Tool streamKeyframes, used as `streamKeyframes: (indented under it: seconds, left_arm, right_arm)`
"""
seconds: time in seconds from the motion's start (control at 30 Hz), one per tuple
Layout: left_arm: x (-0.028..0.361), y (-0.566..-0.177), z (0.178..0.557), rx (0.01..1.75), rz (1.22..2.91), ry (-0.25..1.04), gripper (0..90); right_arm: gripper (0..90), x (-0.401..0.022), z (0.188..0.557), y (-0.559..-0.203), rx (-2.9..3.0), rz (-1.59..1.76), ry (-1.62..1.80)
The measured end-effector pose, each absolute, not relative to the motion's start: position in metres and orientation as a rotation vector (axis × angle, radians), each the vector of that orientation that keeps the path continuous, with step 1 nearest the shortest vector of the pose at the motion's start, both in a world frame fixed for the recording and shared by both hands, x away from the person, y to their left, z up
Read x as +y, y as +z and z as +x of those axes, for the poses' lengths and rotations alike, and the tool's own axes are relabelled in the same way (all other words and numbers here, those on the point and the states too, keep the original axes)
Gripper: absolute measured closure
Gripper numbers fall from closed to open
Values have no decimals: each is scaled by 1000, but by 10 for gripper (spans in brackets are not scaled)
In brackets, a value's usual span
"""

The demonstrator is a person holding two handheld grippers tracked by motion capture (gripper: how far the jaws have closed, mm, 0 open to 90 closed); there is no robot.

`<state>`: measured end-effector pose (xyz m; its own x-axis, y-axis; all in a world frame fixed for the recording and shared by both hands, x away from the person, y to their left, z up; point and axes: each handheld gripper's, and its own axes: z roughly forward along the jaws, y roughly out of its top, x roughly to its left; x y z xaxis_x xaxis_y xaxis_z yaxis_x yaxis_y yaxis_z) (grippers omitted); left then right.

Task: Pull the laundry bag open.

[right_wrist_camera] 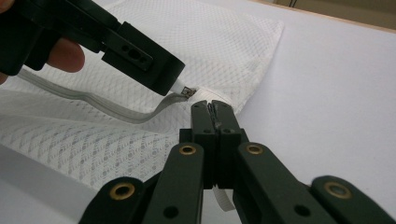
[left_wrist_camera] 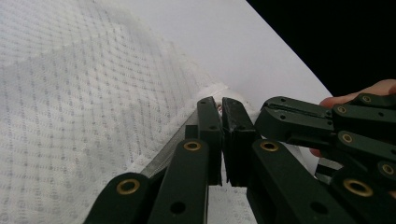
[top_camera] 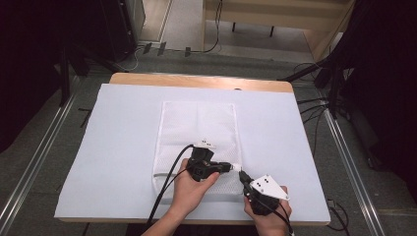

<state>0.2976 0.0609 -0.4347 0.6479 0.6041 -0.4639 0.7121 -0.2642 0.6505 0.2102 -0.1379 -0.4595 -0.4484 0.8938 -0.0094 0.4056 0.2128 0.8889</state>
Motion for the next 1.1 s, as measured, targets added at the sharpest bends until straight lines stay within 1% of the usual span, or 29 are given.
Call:
streamKeyframes:
  seconds: [0.1,0.17,0.5,0.7,0.73,0.77,0.83,0.87,0.97,1.03,1.07,1.1]
  left_arm:
    - [63,-436,297,1034,1961,-153,885]
    - [65,-436,294,1034,1960,-117,885]
    - [76,-441,291,1055,1950,-126,885]
    - [82,-444,290,1079,1971,-68,886]
    - [91,-447,292,1119,1964,-55,886]
    - [91,-447,292,1119,1964,-55,886]
    - [103,-449,294,1147,1934,-67,886]
    - [114,-449,294,1168,1922,-57,886]
    - [126,-448,294,1189,1911,-48,886]
    - [140,-447,293,1218,1903,-21,885]
    - [158,-448,294,1256,1881,-12,885]
    - [158,-448,294,1256,1881,-12,885]
  right_arm:
    - [900,-138,210,-460,1966,1201,1187]
    - [900,-138,209,-459,1959,1197,1174]
    - [900,-139,207,-455,1937,1186,1170]
    - [900,-136,205,-454,1932,1170,1162]
    - [900,-139,205,-451,1908,1184,1172]
    - [900,-139,205,-451,1908,1184,1172]
    - [900,-145,204,-447,1890,1201,1181]
    - [900,-150,205,-446,1893,1205,1178]
    - [900,-150,204,-447,1892,1206,1170]
    - [900,-149,203,-446,1893,1204,1167]
    - [900,-148,202,-445,1881,1187,1147]
    - [900,-148,202,-445,1881,1187,1147]
